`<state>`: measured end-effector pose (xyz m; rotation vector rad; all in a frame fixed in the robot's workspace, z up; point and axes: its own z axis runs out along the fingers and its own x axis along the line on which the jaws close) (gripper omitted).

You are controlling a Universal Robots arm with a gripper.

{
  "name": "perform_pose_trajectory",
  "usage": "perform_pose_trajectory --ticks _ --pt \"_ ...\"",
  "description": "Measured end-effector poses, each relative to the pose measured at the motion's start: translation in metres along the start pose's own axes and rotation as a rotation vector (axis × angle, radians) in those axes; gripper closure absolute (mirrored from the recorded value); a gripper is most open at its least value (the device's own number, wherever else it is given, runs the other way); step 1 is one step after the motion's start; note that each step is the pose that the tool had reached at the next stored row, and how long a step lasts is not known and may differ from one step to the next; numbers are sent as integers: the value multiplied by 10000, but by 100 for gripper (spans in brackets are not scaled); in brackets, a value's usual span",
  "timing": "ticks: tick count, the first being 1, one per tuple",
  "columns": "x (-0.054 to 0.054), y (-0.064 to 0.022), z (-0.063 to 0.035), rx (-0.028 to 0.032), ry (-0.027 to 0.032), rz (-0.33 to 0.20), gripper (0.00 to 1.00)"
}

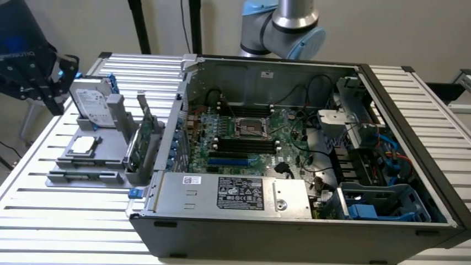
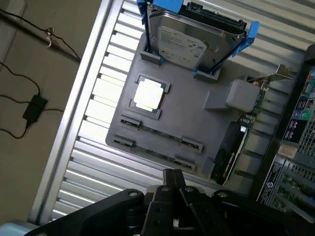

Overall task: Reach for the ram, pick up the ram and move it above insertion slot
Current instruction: 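Pick up the ram and move it above insertion slot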

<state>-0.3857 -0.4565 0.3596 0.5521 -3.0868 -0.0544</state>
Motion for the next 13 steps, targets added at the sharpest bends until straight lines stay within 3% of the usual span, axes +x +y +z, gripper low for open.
perform_pose_trajectory --ticks 13 --pt "0 0 -13 -2 84 -2363 89"
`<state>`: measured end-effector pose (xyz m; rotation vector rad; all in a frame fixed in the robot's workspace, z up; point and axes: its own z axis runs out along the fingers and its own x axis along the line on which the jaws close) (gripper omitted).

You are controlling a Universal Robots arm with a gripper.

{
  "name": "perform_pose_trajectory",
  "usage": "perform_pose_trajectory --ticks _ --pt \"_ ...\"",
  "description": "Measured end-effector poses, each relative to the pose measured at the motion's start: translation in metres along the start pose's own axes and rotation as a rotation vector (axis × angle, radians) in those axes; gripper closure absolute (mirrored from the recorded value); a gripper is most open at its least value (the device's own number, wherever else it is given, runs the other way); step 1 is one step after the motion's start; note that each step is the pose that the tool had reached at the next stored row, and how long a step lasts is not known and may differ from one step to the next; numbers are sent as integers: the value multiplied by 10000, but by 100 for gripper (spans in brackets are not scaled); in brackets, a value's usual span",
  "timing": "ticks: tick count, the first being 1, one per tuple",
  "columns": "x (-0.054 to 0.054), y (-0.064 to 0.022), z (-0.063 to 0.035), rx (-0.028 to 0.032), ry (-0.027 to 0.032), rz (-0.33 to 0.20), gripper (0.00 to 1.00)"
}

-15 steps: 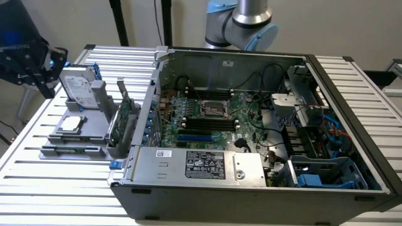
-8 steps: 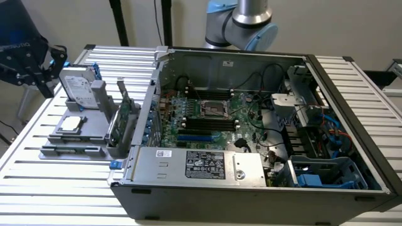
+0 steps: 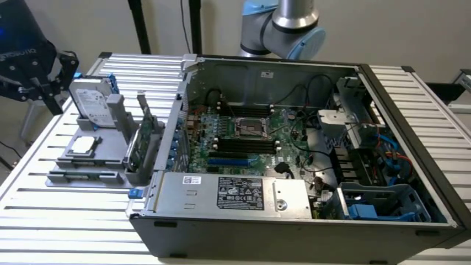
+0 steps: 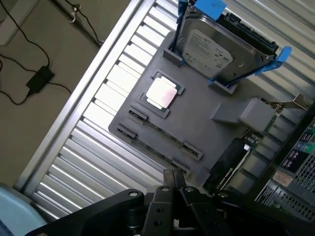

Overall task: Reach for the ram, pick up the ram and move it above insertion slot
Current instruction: 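Pick up the ram and move it above insertion slot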

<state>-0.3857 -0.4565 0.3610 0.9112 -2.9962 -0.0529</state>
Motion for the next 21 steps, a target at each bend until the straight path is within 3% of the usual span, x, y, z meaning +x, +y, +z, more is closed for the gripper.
perform_pose_trajectory --ticks 21 --pt "0 0 0 -3 134 -3812 89"
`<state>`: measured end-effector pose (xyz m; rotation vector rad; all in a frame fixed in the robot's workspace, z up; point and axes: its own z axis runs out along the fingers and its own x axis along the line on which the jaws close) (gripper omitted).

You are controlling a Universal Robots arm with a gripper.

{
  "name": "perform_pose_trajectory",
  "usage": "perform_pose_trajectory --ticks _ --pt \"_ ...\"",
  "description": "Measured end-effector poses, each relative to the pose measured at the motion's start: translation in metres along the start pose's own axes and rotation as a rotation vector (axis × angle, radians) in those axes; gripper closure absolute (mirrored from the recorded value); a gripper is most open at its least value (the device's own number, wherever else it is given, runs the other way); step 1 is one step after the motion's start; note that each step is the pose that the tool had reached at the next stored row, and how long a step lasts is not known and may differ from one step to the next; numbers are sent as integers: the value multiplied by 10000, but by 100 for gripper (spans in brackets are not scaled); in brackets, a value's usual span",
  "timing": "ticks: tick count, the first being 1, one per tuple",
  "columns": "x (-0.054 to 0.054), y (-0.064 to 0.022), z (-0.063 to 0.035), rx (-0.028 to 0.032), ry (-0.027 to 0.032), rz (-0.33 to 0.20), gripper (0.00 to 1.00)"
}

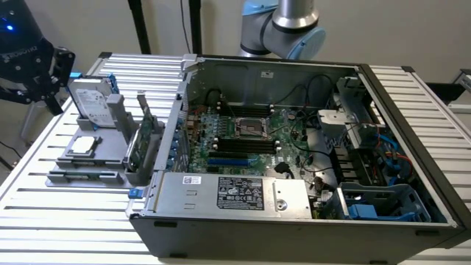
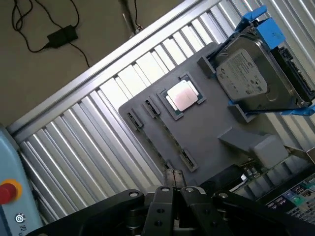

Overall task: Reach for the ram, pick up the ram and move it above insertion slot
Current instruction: 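Pick up the ram and move it above insertion slot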

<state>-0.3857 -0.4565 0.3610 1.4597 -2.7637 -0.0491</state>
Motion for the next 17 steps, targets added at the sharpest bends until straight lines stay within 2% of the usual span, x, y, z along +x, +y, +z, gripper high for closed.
perform_pose_trajectory --ticks 17 --pt "0 0 0 -3 109 -3105 89"
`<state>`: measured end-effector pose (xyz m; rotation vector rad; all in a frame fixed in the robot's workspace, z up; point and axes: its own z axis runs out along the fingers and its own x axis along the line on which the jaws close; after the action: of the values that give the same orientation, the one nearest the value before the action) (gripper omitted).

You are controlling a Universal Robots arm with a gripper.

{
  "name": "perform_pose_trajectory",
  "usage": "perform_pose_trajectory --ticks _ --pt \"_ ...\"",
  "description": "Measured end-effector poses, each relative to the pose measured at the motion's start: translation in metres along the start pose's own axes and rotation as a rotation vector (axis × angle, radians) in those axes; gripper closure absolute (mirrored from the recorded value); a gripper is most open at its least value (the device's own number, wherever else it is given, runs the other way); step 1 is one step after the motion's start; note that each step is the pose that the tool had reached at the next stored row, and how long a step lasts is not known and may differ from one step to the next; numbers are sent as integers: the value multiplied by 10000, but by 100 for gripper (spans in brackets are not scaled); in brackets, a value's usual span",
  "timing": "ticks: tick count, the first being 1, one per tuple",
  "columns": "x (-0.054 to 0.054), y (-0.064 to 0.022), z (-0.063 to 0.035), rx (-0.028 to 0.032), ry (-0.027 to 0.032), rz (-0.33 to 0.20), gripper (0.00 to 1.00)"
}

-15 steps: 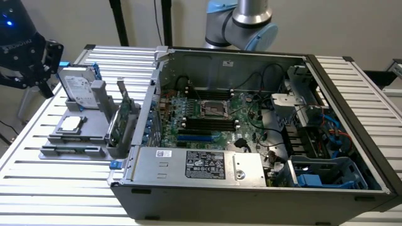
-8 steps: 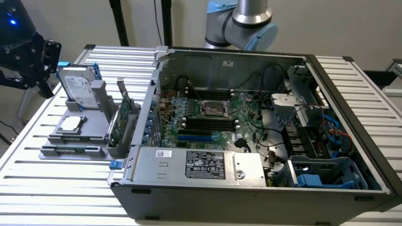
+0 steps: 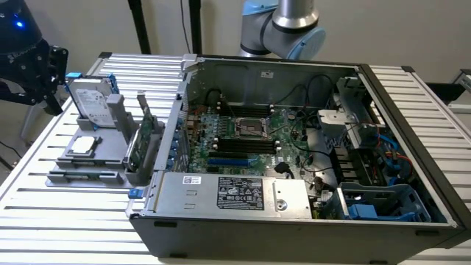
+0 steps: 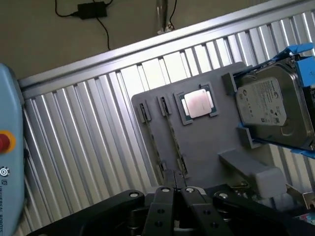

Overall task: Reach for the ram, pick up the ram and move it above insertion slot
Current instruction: 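Pick up the ram and move it above insertion slot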

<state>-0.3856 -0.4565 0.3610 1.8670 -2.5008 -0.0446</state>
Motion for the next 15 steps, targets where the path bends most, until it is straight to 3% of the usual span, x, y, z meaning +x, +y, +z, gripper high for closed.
perform_pose_trajectory --ticks 8,15 --pt "0 0 0 -1 50 -1452 89" --pt "0 0 0 -1 52 -1500 88"
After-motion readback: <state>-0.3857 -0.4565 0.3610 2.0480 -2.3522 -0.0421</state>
